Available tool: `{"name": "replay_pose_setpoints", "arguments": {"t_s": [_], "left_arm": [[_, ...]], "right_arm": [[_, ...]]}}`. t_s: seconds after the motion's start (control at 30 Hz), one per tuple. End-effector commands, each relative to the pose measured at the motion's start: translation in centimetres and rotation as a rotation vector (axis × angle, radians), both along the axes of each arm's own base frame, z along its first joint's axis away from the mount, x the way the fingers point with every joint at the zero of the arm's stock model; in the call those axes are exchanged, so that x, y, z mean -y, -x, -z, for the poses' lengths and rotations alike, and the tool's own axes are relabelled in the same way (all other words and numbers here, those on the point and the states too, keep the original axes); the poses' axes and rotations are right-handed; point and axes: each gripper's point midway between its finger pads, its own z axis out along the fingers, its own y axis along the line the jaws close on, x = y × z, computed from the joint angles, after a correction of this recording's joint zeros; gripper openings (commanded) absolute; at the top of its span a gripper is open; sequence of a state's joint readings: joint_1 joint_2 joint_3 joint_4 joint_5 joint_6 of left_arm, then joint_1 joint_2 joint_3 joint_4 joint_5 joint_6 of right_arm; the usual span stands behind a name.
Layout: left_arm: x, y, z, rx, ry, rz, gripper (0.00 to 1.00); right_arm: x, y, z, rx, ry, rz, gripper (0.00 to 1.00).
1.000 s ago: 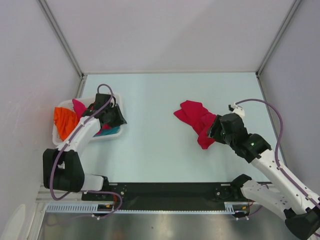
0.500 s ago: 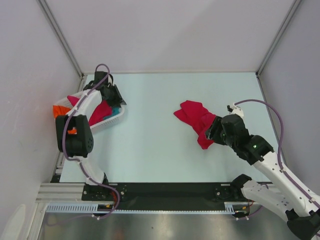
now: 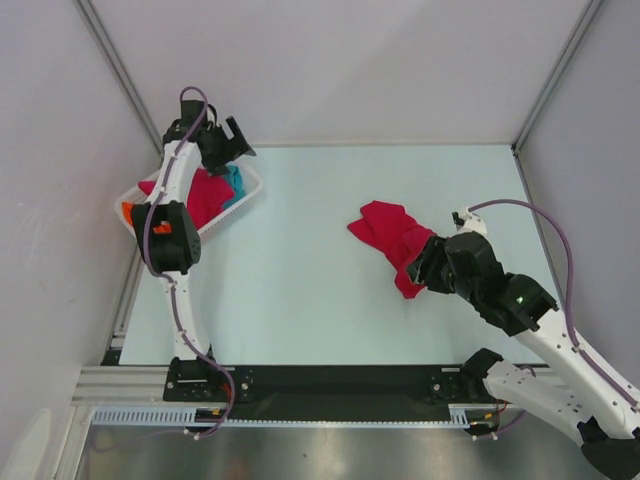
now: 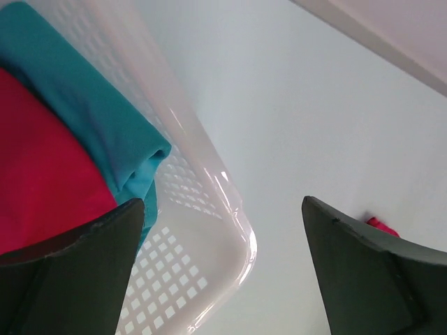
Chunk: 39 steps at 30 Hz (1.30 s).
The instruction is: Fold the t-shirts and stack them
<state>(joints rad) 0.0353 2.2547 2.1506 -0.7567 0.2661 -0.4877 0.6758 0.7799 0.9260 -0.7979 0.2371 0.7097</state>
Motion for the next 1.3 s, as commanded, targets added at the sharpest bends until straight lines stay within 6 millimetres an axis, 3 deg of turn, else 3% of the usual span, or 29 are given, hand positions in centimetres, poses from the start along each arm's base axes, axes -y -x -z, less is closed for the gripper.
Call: {"name": "replay_pose_setpoints", "arguments": {"t_s": [0.0,0.07,0.1,0.13,0.17,0.2,0.27,0.3,0.37,0.4,0.5,0.6,0.77,1.07,1.27], "left_arm": [[0.1,-0.9,-5.0,0.113,0.021,0.012,1.00],[0.7,-0.1,-4.9,0.111,0.037,0.032,0.99],[1.5,0.2,-6.9,0.168,0.042,0.059,1.00],[2.3,0.6,-7.3,0.183,0.045,0.085,0.99],[2.9,1.4,-6.3,0.171,0.039,0.121,0.99],[5.1,2.3,-7.8,0.208,0.042,0.178,1.00],[7.4,4.2,-7.3,0.203,0.039,0.278,0.99],[9.3,5.3,-8.3,0.225,0.029,0.327,0.99],[10.9,6.8,-7.7,0.219,-0.006,0.379,0.99],[12.5,7.8,-8.5,0.236,-0.014,0.412,1.00],[14.7,9.6,-7.9,0.226,-0.018,0.465,1.00],[15.5,10.3,-5.6,0.169,-0.020,0.472,0.99],[13.7,10.1,-0.4,0.048,-0.101,0.387,0.99],[10.2,9.3,5.9,-0.134,-0.218,0.256,0.99],[6.8,7.5,7.9,-0.178,-0.248,0.145,1.00]], "right_arm": [[-0.2,0.6,-1.4,0.017,-0.037,-0.011,0.53],[-0.6,0.5,-1.3,0.016,-0.044,-0.017,0.53],[-0.8,0.6,-1.4,0.017,-0.047,-0.024,0.53],[-1.0,0.5,-1.2,0.011,-0.046,-0.029,0.53],[-1.3,0.4,-1.1,0.012,-0.050,-0.032,0.53],[-1.7,0.4,-1.0,0.010,-0.052,-0.043,0.53],[-2.4,0.1,-0.4,-0.001,-0.054,-0.051,0.52],[-2.7,0.1,-0.2,-0.004,-0.056,-0.059,0.52],[-3.7,0.0,0.3,-0.013,-0.055,-0.083,0.52],[-4.0,0.1,0.4,-0.017,-0.056,-0.088,0.52],[-4.9,0.3,1.1,-0.029,-0.039,-0.108,0.52],[-5.1,0.5,1.4,-0.034,-0.027,-0.115,0.52],[-4.7,0.5,1.6,-0.030,-0.014,-0.109,0.53],[-4.8,0.3,2.0,-0.034,0.013,-0.116,0.54],[-4.2,0.4,2.3,-0.035,0.044,-0.114,0.54]]}}
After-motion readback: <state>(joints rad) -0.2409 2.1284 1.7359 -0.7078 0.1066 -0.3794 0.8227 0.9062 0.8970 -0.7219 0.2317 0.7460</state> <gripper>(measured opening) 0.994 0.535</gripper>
